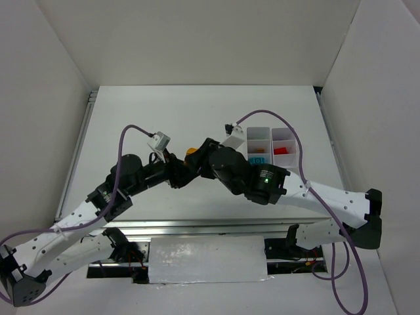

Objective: Sort the legos into containers by color

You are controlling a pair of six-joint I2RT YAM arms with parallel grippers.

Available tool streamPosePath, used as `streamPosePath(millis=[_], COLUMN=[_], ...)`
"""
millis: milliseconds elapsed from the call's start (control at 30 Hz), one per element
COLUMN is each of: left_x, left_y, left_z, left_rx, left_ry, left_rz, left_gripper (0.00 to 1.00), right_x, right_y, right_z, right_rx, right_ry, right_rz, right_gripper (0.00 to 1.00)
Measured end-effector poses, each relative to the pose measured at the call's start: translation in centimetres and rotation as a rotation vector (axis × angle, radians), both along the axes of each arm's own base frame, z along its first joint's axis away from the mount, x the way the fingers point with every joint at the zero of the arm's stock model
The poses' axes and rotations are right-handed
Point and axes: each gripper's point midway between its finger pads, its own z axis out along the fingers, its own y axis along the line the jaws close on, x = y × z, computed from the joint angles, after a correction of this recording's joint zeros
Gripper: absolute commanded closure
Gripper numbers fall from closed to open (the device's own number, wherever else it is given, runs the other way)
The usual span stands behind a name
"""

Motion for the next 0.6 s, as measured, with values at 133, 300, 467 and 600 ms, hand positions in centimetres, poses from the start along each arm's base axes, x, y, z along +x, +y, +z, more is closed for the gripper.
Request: streamPosePath(millis=[133,300,467,600], left_x=[-0.1,-0.1,-0.2,-0.9], left_y=[0.6,1.0,1.2,1.5], left_z=[0.4,0.5,0.4,0.5], left_rx=[-0.012,-0.007,0.001,-0.004], left_ry=[-0.016,-0.030,-0.044,-0.076], left_rz=[0.022,0.039,0.041,0.018], left_gripper=[0.88,1.00,1.00,1.00], right_x=[-0.2,-0.3,-0.8,-1.9], right_y=[0.5,0.9,0.6,-0.3], right_z=[0.4,0.5,-0.1,-0.6], right_rx=[0.029,0.052,0.072,0.093], right_ry=[0.002,0.000,-0.009,-0.021], right_rz=[0.006,0.015,0.042,0.092], right_gripper=[0.91,0.48,0.18,0.06])
